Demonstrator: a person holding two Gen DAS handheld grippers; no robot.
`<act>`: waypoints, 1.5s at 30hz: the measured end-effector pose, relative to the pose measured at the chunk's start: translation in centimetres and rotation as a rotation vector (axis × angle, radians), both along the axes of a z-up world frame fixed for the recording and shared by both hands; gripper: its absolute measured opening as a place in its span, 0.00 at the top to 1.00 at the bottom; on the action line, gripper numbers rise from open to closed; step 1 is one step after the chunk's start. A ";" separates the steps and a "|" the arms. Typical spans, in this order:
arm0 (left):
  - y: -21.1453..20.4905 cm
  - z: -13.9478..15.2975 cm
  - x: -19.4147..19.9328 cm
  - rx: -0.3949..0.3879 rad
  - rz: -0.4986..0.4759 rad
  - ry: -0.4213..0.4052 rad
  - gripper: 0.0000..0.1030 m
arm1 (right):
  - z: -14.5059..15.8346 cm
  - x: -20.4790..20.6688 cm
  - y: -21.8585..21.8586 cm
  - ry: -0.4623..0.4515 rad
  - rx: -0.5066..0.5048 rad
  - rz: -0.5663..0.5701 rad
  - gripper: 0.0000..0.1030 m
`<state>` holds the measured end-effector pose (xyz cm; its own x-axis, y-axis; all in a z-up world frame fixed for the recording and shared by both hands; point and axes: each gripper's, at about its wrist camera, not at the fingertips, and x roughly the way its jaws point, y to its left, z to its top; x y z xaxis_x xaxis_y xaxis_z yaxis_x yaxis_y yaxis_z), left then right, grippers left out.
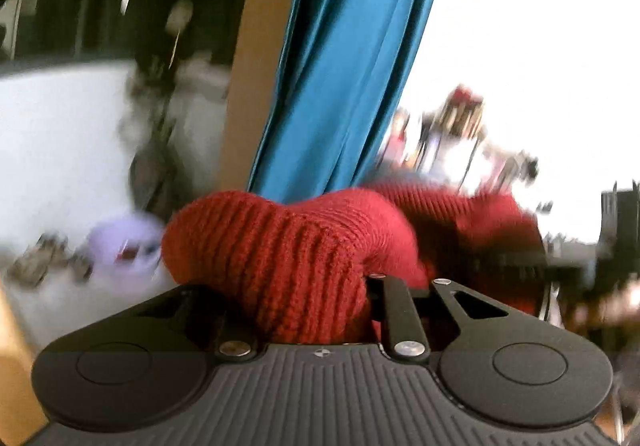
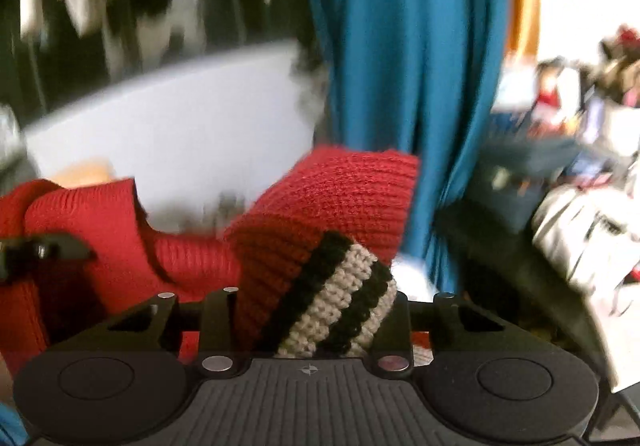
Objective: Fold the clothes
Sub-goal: 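Lift the cardigan by its cuffs with both tools and carry it across the room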
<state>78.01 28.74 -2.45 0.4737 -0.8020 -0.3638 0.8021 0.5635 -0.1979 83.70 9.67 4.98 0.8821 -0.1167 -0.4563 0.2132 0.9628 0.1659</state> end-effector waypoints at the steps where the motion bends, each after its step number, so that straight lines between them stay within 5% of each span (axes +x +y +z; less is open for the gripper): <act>1: -0.1 1.6 -0.1 -0.043 -0.028 -0.026 0.79 | 1.6 -1.3 0.1 -0.058 -0.012 -0.020 0.69; 5: -0.9 6.8 -1.8 -0.194 -0.160 -0.141 0.79 | 7.8 -5.9 1.1 -0.235 -0.087 -0.083 0.69; 12: -3.1 11.4 -3.1 -0.441 -0.549 -0.133 0.79 | 14.4 -13.3 7.2 -0.371 -0.286 -0.256 0.69; 20: -6.4 13.4 -7.7 -0.614 -1.075 -0.113 0.79 | 16.3 -20.3 16.8 -0.312 -0.467 -0.562 0.69; 23: -8.5 13.4 -10.0 -0.638 -1.232 -0.021 0.79 | 15.9 -23.8 19.1 -0.281 -0.463 -0.700 0.69; 33: -12.7 14.5 -27.1 -0.649 -1.641 0.024 0.79 | 13.6 -39.0 25.4 -0.233 -0.484 -1.052 0.69; 39: -14.9 14.0 -41.2 -0.665 -1.779 0.034 0.79 | 11.6 -51.7 26.9 -0.228 -0.500 -1.183 0.68; 45: -17.1 13.6 -53.7 -0.691 -1.874 0.121 0.78 | 11.2 -62.7 27.9 -0.129 -0.541 -1.274 0.68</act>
<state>24.27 11.67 11.14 -0.9632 -0.1721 0.2065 0.1627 -0.9847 -0.0619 20.97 37.52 16.14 0.0677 -0.9975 -0.0215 0.9947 0.0692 -0.0760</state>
